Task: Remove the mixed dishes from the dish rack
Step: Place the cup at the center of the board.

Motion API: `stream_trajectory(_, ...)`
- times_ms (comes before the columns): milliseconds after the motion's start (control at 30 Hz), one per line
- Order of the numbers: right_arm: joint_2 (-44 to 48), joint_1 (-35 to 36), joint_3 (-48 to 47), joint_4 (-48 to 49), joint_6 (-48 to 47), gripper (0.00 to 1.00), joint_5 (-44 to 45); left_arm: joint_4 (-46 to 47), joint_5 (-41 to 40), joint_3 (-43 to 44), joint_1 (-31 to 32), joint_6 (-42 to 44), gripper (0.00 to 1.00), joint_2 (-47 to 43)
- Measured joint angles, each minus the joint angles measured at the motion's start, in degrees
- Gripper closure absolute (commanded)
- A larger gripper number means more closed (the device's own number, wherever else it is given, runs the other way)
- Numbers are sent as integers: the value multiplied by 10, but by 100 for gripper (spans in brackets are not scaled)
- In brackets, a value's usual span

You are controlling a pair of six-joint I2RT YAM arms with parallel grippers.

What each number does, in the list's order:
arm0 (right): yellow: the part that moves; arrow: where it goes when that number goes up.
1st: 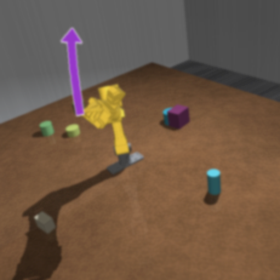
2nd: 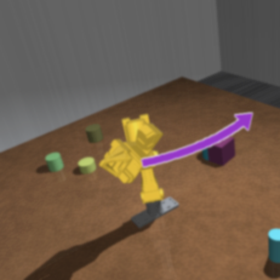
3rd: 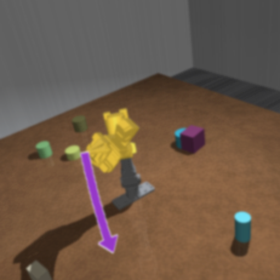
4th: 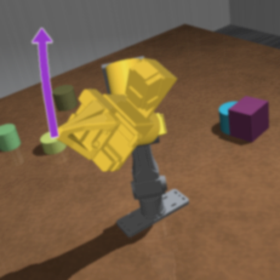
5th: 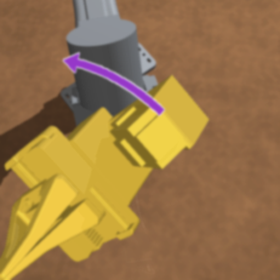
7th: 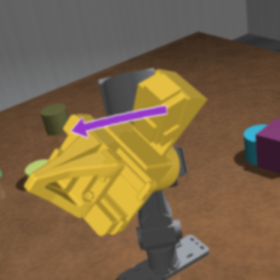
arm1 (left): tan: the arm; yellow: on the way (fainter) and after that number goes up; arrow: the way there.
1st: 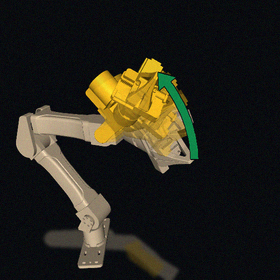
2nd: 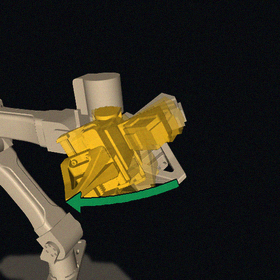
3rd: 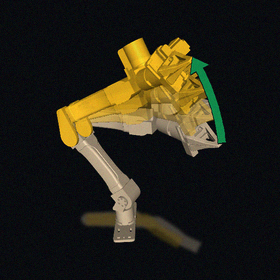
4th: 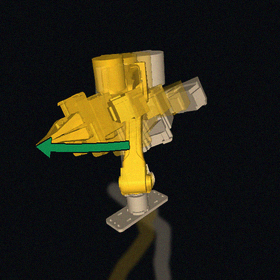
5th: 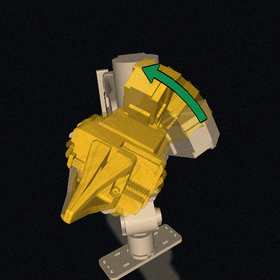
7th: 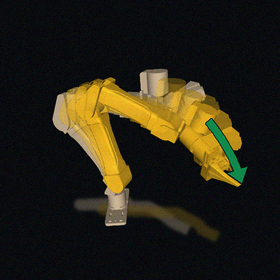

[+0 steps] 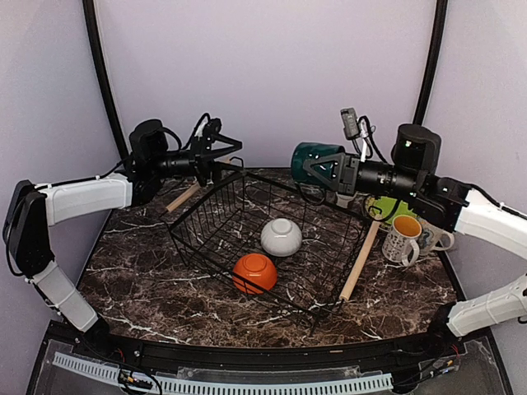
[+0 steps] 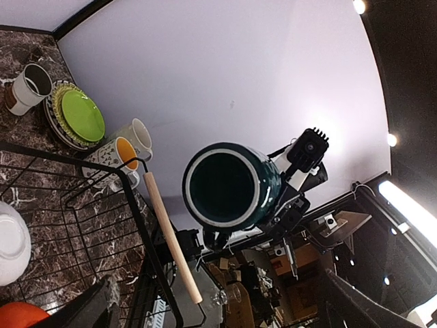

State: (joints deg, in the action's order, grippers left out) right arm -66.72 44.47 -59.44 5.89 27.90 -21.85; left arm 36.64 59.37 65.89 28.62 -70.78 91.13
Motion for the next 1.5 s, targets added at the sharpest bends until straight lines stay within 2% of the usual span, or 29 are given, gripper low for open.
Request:
stream_trajectory(100,38,0,-20,-103,-22,100,73,-109,-5,49,0,83,1,0)
stream_trajectory(133,55,-1,-36,-157,-32,100,122,-155,-12,71,0,124,1,0)
stream_trajectory(300,66,-19,-84,-285,-64,100,238,-376,-75,174,-1,294,1,1)
stream_trajectory(433,23,-69,-144,-371,-89,100,292,-497,-120,224,-1,391,1,8)
stream_trajectory(567,-71,-128,-220,-413,-127,100,303,-582,-172,243,-1,473,1,22)
stream_trajectory(700,-176,-155,-284,-432,-172,100,298,-634,-212,243,-1,528,1,34)
stream_trajectory(900,-316,-171,-380,-442,-255,100,260,-659,-247,224,-1,576,1,36)
stream_trajectory(1233,-483,-176,-544,-478,-362,100,164,-669,-261,184,-1,601,1,36)
stream_trajectory(1500,-589,-183,-630,-536,-388,100,110,-669,-264,184,-1,602,1,36)
